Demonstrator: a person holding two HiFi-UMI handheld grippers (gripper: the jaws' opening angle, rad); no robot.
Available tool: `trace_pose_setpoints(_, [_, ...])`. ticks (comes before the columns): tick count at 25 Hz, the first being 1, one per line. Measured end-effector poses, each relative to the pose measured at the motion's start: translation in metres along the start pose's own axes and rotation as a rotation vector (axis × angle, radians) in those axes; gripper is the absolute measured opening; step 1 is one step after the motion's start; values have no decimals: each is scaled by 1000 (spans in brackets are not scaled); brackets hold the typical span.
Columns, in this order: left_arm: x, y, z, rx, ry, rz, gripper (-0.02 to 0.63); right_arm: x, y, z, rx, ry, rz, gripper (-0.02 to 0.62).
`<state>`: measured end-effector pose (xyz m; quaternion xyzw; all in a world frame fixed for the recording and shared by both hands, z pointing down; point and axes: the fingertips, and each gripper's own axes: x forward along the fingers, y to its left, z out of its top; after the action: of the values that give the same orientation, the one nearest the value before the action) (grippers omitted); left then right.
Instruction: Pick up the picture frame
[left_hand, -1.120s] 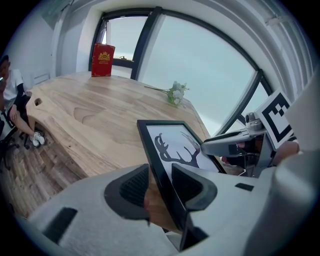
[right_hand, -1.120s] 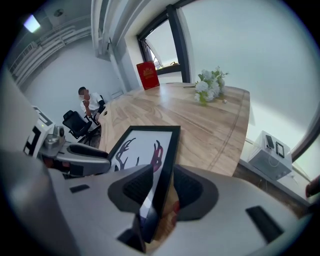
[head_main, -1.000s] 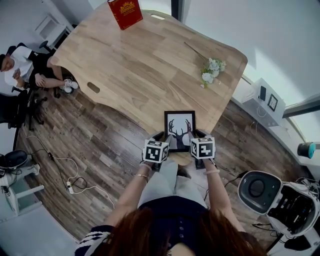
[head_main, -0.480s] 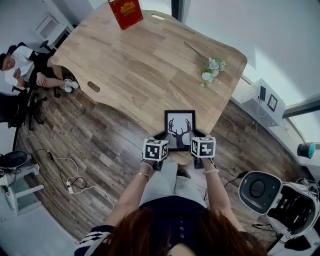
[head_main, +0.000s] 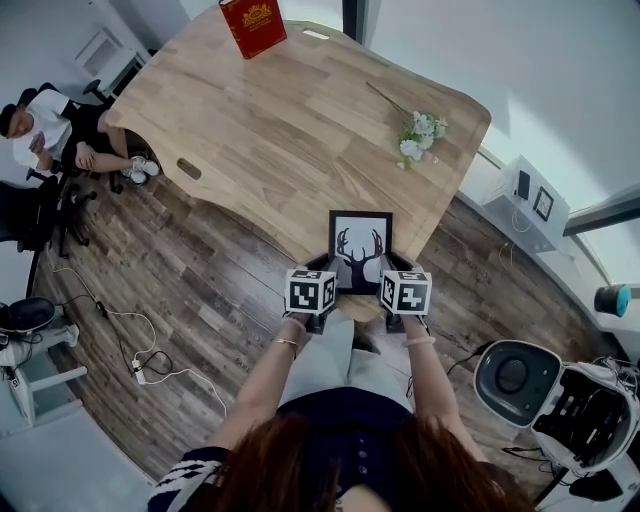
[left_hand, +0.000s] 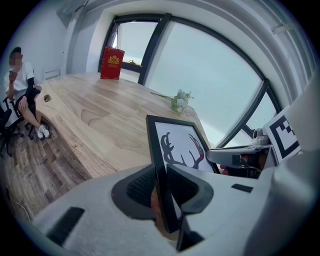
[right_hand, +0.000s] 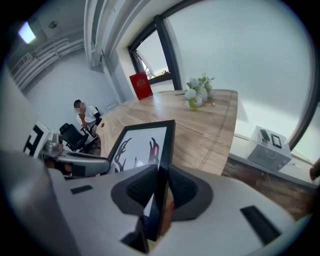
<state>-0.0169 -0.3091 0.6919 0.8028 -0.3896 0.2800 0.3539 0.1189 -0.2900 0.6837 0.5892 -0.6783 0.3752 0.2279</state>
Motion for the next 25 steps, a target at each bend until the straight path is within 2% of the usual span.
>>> trace_pose_setpoints(25, [-67,-41,34,85,-185,42,83,-75,16,35,-84,-194,34,72])
